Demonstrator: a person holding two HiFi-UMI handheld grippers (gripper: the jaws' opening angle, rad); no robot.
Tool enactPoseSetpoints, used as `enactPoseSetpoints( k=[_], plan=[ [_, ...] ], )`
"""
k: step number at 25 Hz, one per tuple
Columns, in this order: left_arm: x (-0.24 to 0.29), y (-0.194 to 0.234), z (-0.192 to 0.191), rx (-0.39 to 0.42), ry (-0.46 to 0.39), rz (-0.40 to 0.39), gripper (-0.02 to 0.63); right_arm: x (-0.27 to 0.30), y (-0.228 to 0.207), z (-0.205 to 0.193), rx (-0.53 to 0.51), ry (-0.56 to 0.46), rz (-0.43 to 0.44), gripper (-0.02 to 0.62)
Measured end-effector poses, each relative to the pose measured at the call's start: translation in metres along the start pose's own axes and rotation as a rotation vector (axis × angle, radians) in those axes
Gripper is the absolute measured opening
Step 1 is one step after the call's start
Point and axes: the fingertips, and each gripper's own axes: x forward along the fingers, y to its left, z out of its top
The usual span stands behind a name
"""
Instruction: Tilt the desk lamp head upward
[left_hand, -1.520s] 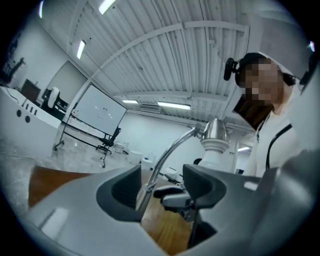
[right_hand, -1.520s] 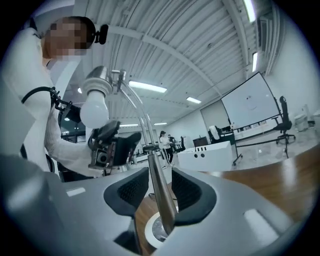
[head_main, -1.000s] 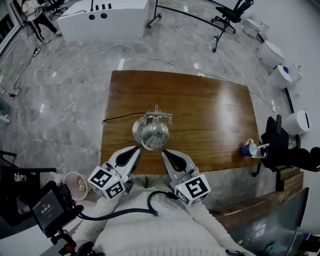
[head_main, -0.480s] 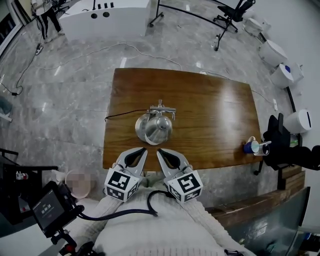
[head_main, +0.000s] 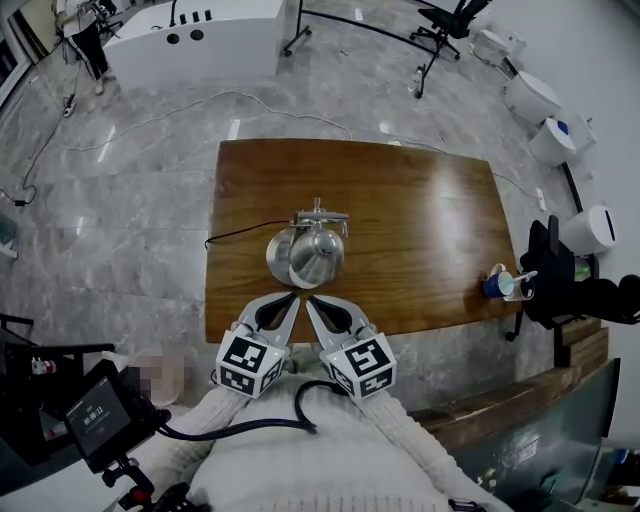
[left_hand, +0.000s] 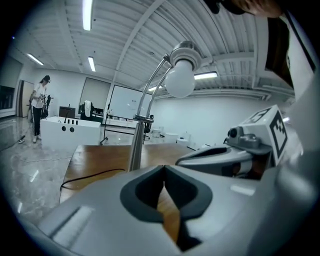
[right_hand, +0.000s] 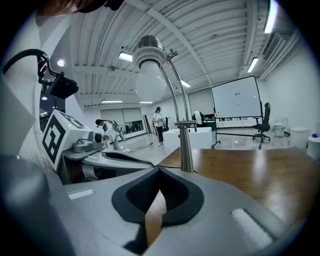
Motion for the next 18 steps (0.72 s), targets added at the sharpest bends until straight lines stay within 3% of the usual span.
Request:
enactPoseSetpoints(
  k=[12, 18],
  plan=[
    [-0.008, 0.003, -0.006, 0.003, 0.018, 0.003, 0.008, 0.003, 0.007, -0.002, 0.006, 0.026, -0.019, -0.002],
    [-0.009, 0.002, -0.012, -0.034, 0.027, -0.018, 0.008, 0.002, 0.010, -0.005, 0.012, 0.026, -0.023, -0.002]
  ],
)
